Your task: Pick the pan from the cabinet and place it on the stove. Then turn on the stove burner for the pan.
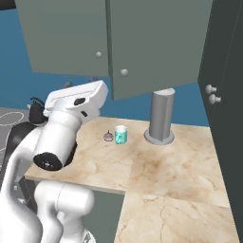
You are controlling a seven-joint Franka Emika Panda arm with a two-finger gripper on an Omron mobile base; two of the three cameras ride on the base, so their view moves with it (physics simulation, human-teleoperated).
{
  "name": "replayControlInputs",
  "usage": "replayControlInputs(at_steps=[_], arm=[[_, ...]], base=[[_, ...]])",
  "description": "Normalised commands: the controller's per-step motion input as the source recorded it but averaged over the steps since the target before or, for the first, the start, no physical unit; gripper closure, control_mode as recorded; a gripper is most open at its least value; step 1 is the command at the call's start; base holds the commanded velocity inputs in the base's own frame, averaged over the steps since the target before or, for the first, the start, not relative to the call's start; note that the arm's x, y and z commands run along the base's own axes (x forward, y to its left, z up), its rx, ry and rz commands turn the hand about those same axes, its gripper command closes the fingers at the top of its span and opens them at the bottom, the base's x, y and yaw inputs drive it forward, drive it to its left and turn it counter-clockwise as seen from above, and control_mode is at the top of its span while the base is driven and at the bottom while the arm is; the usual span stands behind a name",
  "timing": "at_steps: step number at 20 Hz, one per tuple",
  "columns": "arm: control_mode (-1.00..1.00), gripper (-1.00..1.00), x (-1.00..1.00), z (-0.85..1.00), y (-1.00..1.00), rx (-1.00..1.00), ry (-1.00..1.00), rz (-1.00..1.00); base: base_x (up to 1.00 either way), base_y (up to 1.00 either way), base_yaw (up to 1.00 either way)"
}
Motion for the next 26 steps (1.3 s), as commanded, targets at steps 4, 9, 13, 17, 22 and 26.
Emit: replayControlInputs(at_steps=[4,9,13,17,22,26], arm=[[-1.00,-1.00,0.20,-0.02,0.56,-0.29,0.07,-0.35],[-1.00,-1.00,0.42,-0.12,0.33,-0.24,0.12,-0.30],[-1.00,-1.00,0.49,-0.17,0.11,-0.18,0.16,-0.32],[-1.00,-1.00,0.57,-0.10,0.00,-0.13,0.19,-0.27],[-1.00,-1.00,0.60,-0.01,0.00,-0.11,0.23,-0.24],[-1.00,-1.00,0.56,0.00,-0.07,-0.09,0.26,-0.19]], base=[[0.00,0.00,0.00],[0.00,0.00,0.00],[0.00,0.00,0.00],[0.00,0.00,0.00],[0.00,0.00,0.00],[0.00,0.00,0.00]])
